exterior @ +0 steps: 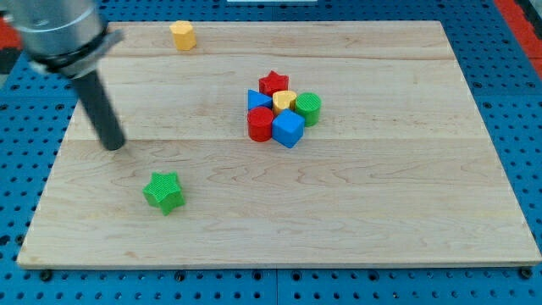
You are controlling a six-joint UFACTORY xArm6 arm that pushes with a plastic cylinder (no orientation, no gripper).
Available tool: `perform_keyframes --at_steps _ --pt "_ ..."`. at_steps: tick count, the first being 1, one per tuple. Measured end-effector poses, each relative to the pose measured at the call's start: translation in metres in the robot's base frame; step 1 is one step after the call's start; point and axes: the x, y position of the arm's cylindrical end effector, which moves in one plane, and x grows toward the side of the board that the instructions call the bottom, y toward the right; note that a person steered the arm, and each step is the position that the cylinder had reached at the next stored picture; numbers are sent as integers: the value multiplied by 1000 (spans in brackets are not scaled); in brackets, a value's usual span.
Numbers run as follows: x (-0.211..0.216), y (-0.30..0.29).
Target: Push the green star below the green circle
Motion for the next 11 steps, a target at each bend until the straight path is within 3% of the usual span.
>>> perform_keyframes --at_steps 1,3,4,5,6,7,8,9,11 --pt "58 -8" --pt "92 212" --pt "99 231" --pt "96 154" --pt "63 189" --pt "69 286" --pt "73 294" --pt "33 289" --pt "19 290"
